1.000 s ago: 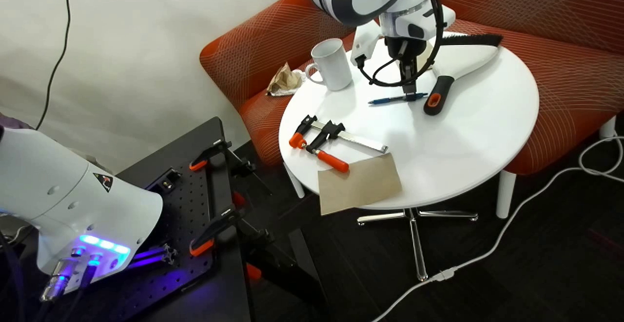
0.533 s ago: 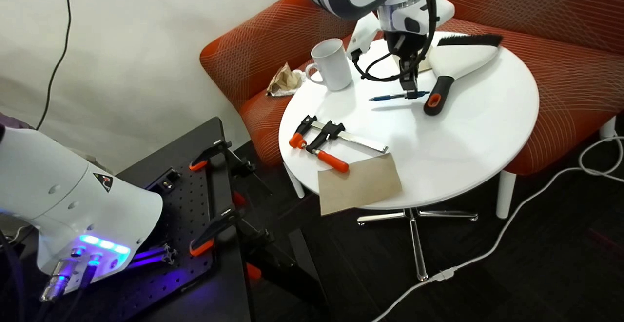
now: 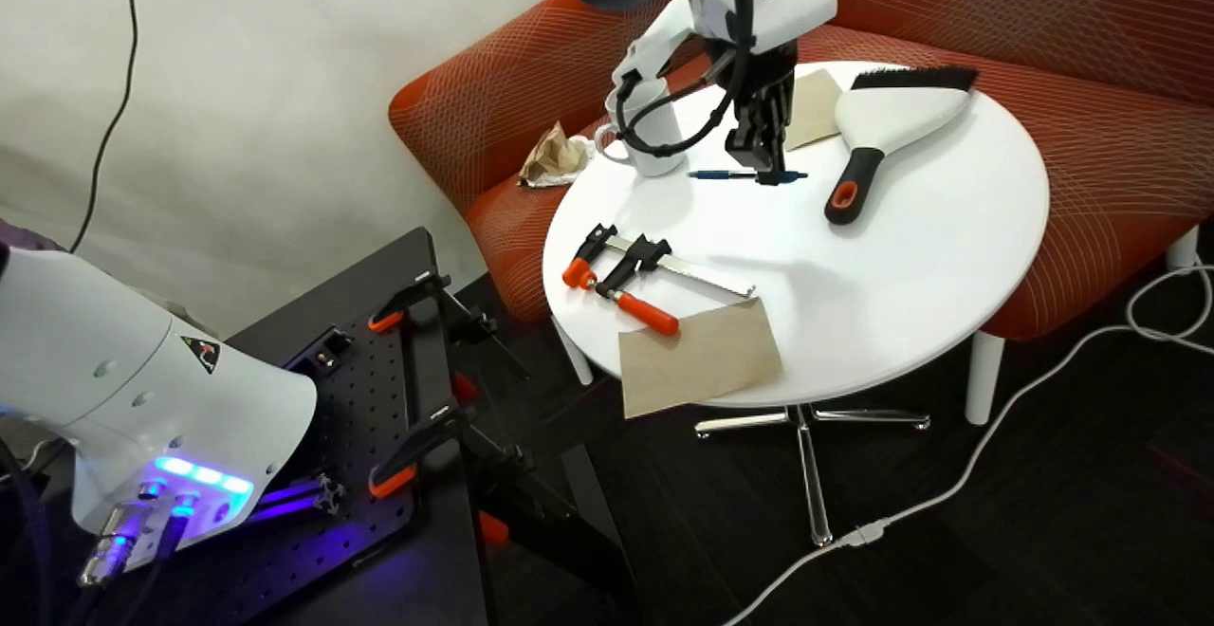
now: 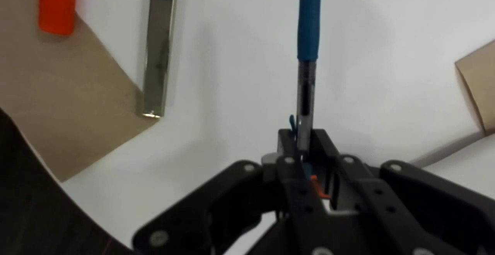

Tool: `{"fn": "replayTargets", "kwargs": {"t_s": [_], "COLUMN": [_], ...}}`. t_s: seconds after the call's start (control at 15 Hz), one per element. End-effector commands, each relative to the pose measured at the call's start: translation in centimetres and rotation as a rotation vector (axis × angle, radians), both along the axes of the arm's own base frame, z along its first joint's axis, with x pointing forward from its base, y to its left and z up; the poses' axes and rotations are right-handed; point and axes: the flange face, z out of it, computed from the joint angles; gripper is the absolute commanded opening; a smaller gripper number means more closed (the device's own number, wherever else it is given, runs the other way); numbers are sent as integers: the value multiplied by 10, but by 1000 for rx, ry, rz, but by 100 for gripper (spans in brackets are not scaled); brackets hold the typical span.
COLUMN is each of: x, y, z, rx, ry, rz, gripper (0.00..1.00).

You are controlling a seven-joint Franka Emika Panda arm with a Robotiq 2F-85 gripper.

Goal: Pick up the pen from the table and move it slightly to the right

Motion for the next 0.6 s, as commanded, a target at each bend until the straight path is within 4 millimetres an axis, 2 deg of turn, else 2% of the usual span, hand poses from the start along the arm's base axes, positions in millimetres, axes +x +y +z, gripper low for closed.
{"fn": "replayTargets", "kwargs": {"t_s": [0.0, 0.33, 0.53], "x": [-25, -38, -43], "y": [-32, -82, -104], "z": [15, 4, -5], "rx": [17, 17, 14], "ry": [-72, -149, -170], "rz": [-184, -413, -503], "gripper": [4, 4, 4]}}
